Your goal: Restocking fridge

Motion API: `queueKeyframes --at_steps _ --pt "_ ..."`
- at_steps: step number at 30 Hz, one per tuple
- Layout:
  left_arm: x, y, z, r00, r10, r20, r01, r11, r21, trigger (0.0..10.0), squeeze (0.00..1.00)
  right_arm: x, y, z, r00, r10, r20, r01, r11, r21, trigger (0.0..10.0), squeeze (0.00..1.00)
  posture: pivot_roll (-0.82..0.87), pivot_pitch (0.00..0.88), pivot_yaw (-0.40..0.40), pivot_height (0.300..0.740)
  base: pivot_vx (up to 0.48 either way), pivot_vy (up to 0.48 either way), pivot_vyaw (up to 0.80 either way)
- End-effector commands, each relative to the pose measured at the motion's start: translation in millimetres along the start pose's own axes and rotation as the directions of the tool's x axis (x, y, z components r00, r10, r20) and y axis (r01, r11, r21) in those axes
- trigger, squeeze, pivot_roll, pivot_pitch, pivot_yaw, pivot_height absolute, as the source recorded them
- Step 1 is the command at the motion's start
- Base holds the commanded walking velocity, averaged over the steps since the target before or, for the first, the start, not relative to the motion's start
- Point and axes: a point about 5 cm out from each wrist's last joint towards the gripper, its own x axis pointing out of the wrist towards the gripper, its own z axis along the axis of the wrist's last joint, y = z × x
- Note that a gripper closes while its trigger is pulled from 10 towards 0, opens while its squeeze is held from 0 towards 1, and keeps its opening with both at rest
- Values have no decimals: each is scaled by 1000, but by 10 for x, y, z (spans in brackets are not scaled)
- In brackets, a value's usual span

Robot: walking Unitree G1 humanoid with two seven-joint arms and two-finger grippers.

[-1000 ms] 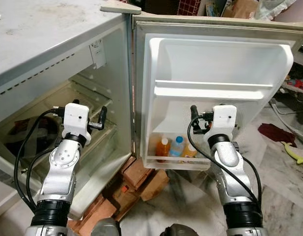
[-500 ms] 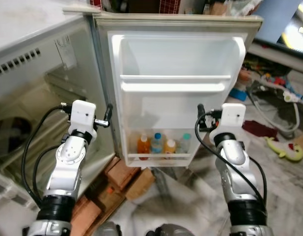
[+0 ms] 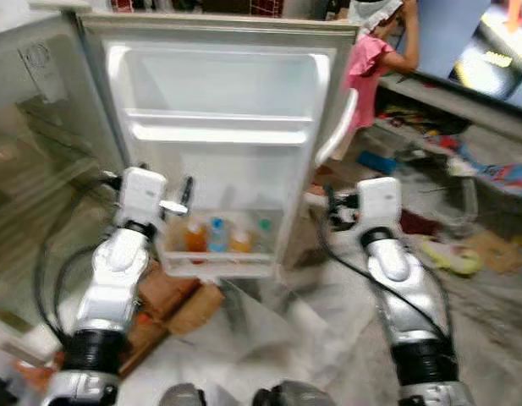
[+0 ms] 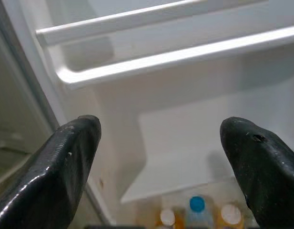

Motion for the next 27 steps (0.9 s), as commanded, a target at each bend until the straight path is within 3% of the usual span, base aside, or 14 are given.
queueKeyframes --at_steps 1,8,10,27 --pt "27 -21 55 1000 -8 23 8 1000 2 10000 0 2 -80 38 999 -28 24 28 1000 -8 10000 0 -8 0 -50 740 0 -480 788" --pt "27 -46 49 999 -22 23 22 1000 4 10000 0 8 -64 75 999 -27 40 26 999 43 10000 0 -10 0 -49 740 0 -480 796" --pt "40 -63 59 999 -28 27 28 1000 5 10000 0 17 -94 106 997 -42 59 36 995 96 10000 0 -9 0 -49 740 0 -480 791" --pt "-1 -11 -51 1000 -6 -14 6 1000 19 10000 0 25 -97 137 995 -35 95 24 992 122 10000 0 -7 0 -48 740 0 -480 788"
